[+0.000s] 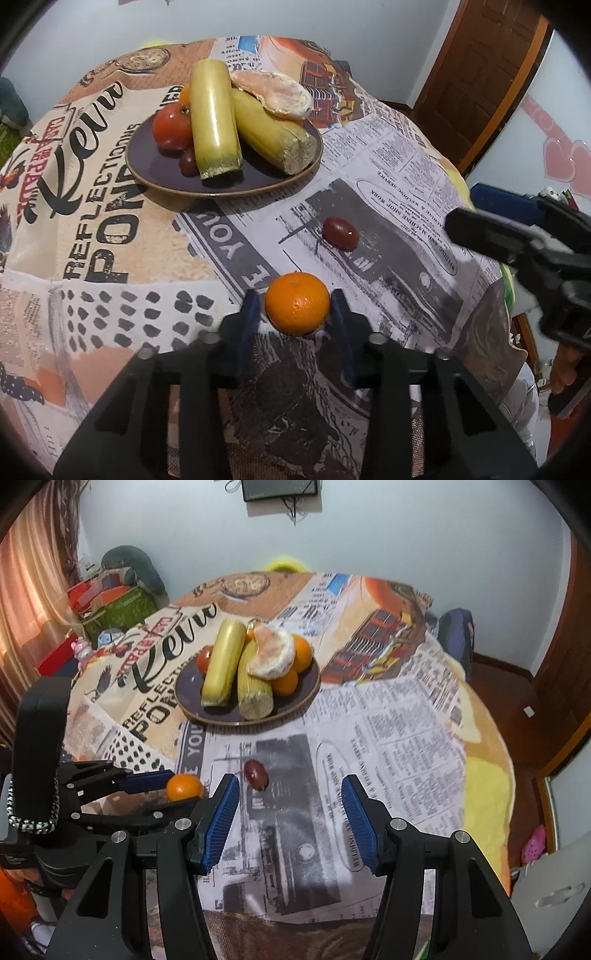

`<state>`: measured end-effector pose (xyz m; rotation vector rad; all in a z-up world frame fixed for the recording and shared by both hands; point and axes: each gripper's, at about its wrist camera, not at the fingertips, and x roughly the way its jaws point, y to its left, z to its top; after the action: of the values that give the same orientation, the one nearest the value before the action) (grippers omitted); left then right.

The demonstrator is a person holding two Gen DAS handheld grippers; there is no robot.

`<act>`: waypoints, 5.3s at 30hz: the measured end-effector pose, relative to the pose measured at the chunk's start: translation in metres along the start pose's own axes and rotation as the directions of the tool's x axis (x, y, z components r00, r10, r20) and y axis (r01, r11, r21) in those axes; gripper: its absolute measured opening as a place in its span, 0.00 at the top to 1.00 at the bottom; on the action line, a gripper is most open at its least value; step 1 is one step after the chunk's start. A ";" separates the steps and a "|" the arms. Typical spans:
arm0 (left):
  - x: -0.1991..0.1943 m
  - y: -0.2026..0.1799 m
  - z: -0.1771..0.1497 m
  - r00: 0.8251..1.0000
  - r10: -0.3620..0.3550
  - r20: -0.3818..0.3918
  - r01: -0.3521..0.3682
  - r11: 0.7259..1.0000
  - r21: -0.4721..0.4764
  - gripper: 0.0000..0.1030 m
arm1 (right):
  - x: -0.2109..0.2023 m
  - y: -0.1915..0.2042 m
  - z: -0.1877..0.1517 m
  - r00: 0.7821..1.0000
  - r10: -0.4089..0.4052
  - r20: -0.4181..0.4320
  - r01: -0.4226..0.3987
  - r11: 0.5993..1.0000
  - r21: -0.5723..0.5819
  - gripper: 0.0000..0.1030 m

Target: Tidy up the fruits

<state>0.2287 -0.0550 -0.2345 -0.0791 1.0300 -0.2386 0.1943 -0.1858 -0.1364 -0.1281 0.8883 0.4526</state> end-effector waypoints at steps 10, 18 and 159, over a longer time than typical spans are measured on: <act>-0.010 0.025 0.006 0.998 0.039 0.052 -0.039 0.999 -0.010 0.67 | 0.036 0.009 -0.003 0.997 0.043 -0.058 -0.044 0.999 -0.012 0.48; -0.022 0.062 0.011 0.994 0.073 0.087 -0.066 0.994 -0.084 0.67 | 0.073 0.017 -0.001 0.990 0.072 -0.121 -0.076 0.997 -0.029 0.66; -0.309 -0.012 -0.011 0.642 0.153 0.751 -0.187 0.982 -0.040 0.01 | -0.200 0.080 0.037 0.769 -0.050 0.637 0.051 0.999 0.017 0.00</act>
<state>0.0654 0.0061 0.0211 -0.0346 0.1806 -0.0335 0.0774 -0.1685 0.0469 0.0074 0.2051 0.4070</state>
